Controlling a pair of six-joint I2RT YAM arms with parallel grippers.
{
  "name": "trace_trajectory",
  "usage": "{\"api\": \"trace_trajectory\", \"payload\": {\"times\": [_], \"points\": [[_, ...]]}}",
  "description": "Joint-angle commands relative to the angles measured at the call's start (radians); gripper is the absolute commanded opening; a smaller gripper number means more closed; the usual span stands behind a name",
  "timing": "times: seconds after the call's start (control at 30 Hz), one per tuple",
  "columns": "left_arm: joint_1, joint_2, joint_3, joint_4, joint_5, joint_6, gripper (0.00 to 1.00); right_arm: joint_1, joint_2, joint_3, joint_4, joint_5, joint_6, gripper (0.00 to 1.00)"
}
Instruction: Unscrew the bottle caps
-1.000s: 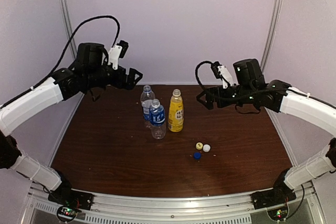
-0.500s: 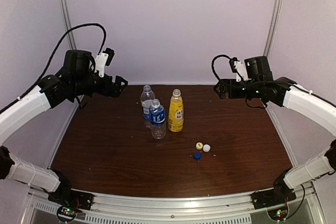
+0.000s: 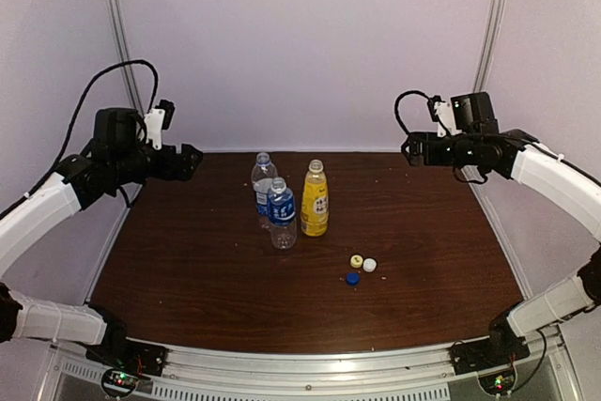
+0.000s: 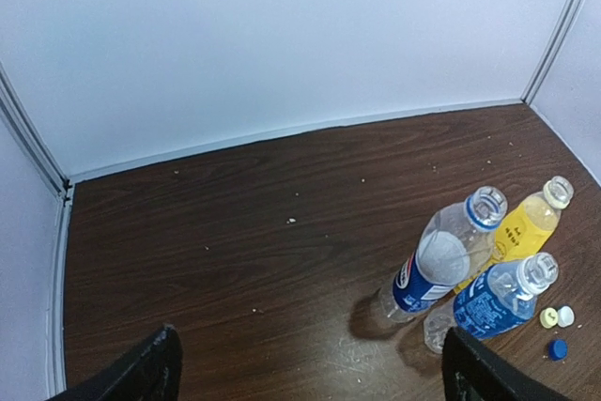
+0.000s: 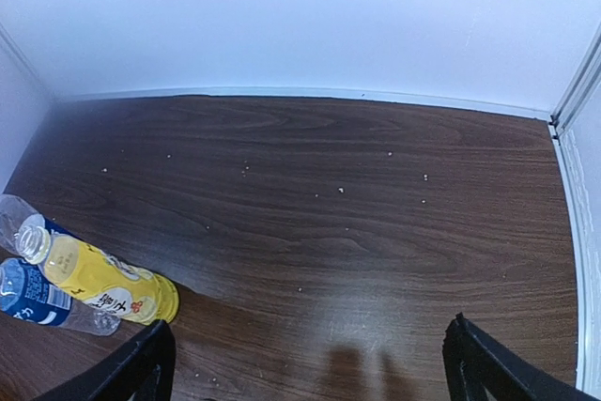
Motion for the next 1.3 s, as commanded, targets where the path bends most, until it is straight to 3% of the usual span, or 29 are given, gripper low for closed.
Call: {"api": "trace_trajectory", "payload": {"times": [0.0, 0.2, 0.37, 0.93, 1.17, 1.27], "points": [[0.005, -0.068, -0.101, 0.141, -0.04, -0.015, 0.98, -0.034, -0.017, -0.015, 0.002, -0.014, -0.045, 1.0], [0.005, -0.205, -0.247, 0.284, -0.156, -0.001, 0.98, -0.045, -0.074, -0.063, 0.028, -0.01, -0.079, 1.0], [0.005, -0.28, -0.301, 0.365, -0.16, 0.019, 0.98, -0.047, -0.148, -0.119, 0.052, 0.031, -0.085, 1.0], [-0.008, -0.263, -0.266, 0.337, -0.015, 0.068, 0.98, -0.047, -0.428, -0.226, -0.04, 0.05, -0.102, 1.0], [-0.147, -0.272, -0.241, 0.281, -0.176, 0.172, 0.98, -0.046, -0.479, -0.226, -0.094, 0.053, -0.098, 1.0], [-0.156, -0.28, -0.211, 0.236, -0.207, 0.162, 0.98, -0.047, -0.485, -0.226, -0.114, 0.052, -0.09, 1.0]]}}
